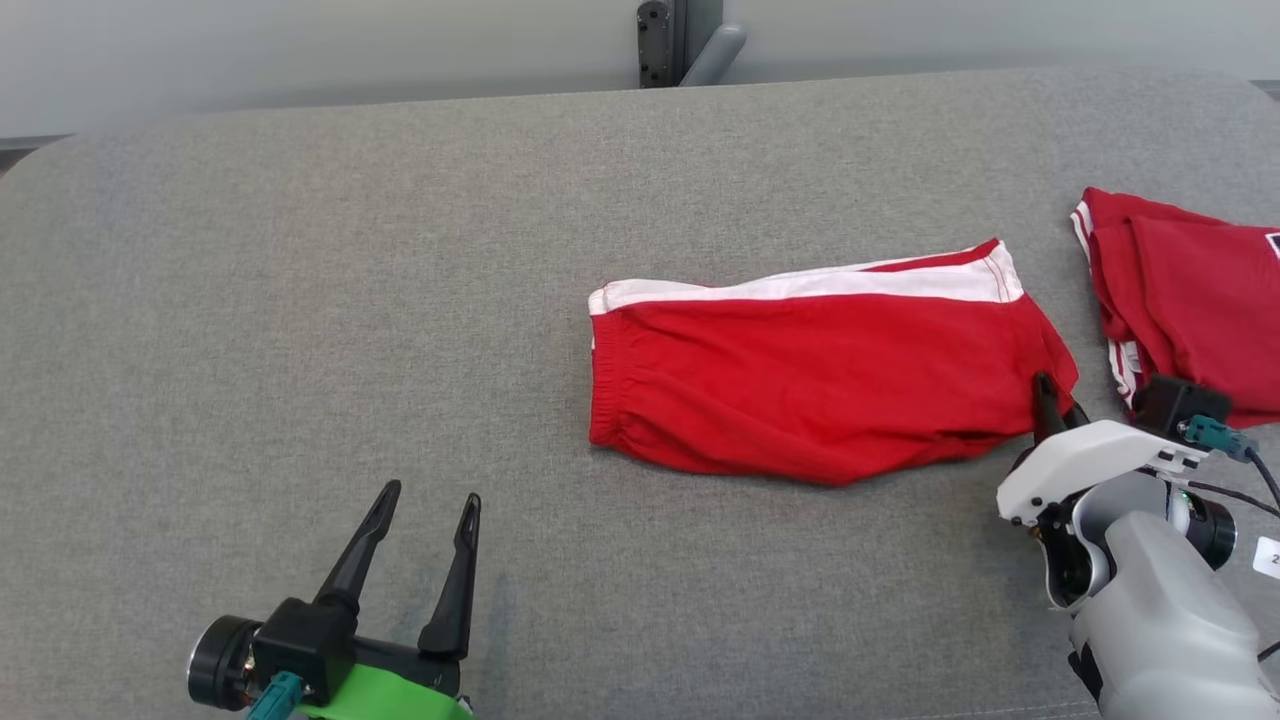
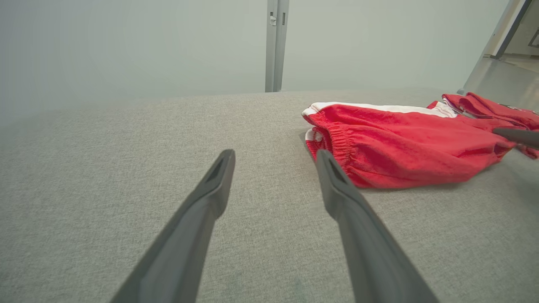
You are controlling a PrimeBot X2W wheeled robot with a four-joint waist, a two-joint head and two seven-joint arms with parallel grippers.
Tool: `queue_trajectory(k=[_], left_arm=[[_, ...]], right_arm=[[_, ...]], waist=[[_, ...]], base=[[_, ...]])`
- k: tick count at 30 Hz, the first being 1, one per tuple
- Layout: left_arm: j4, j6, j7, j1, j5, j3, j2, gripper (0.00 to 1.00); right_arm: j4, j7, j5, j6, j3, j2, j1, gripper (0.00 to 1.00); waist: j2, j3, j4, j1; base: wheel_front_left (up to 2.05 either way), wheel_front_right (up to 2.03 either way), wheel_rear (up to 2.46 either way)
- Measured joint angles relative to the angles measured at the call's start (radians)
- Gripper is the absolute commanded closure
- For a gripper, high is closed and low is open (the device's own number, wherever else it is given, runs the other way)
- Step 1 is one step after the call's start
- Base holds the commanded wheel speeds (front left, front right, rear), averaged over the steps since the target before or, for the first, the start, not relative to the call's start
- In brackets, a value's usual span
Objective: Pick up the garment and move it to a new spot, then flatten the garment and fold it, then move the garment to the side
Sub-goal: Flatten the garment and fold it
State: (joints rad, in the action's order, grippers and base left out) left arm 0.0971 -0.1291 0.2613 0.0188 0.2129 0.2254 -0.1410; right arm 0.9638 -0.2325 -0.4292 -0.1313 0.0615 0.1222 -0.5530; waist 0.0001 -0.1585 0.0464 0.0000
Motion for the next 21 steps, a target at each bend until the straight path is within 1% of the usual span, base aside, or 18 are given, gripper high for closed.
queue_trajectory(k=[6, 11, 16, 21], left_arm=[[0.005, 0.0, 0.0, 0.01, -0.01, 0.0, 0.01, 0.0], [0.013, 0.0, 0.0, 0.013, -0.014, 0.001, 0.02, 0.0], [0.02, 0.0, 0.0, 0.017, -0.016, 0.005, 0.027, 0.0], [0.027, 0.0, 0.0, 0.017, -0.017, 0.019, 0.03, 0.0]], right_arm=[[-0.059, -0.008, -0.002, 0.0, -0.016, 0.008, 0.018, 1.0], [-0.098, -0.008, 0.002, 0.0, -0.045, -0.004, 0.014, 1.0], [-0.15, 0.001, 0.004, 0.0, -0.11, -0.041, -0.012, 1.0], [-0.197, 0.012, 0.0, 0.0, -0.199, -0.063, -0.035, 1.0]], waist=[[0.0, 0.027, -0.016, 0.0], [0.0, 0.049, -0.02, 0.0], [0.0, 0.065, -0.02, 0.0], [0.0, 0.072, -0.007, 0.0]], base=[[0.0, 0.0, 0.0], [0.0, 0.0, 0.0], [0.0, 0.0, 0.0], [0.0, 0.0, 0.0]])
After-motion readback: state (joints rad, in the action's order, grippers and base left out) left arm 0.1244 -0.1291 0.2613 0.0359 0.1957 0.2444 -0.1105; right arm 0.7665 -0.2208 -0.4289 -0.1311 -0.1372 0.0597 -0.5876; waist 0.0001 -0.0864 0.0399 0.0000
